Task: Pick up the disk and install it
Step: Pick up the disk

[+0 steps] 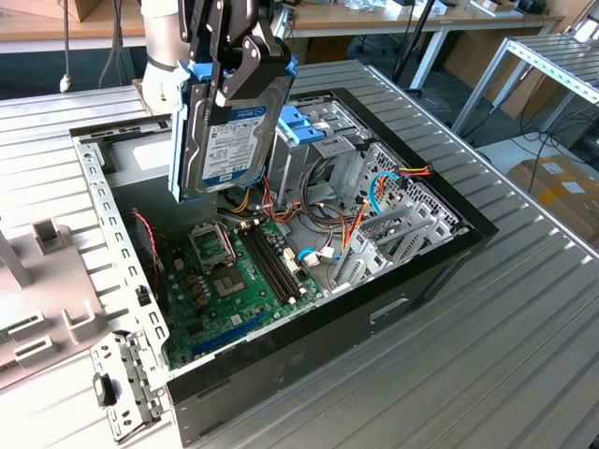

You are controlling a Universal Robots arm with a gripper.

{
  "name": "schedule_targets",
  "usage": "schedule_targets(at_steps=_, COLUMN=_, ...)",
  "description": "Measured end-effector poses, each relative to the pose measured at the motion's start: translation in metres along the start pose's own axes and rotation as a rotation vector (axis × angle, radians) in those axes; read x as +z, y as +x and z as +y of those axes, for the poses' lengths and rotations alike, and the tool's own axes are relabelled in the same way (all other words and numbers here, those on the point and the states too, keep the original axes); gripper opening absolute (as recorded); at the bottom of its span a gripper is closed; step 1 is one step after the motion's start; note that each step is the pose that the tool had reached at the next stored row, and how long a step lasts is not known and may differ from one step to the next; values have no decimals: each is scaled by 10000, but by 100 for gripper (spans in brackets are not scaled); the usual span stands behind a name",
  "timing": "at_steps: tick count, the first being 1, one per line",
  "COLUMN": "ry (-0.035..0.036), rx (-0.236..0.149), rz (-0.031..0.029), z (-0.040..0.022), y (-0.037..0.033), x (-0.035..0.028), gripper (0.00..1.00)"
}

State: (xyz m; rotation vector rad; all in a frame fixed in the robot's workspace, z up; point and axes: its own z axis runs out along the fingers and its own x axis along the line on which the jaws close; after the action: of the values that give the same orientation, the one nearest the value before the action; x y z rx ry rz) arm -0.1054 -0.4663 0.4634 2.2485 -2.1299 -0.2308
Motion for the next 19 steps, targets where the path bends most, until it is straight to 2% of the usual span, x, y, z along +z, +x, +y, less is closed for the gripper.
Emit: schedule_targets(at_steps=19, ry=-1, rx=0, rz=0, z=2, y=114, x=-5, gripper=37)
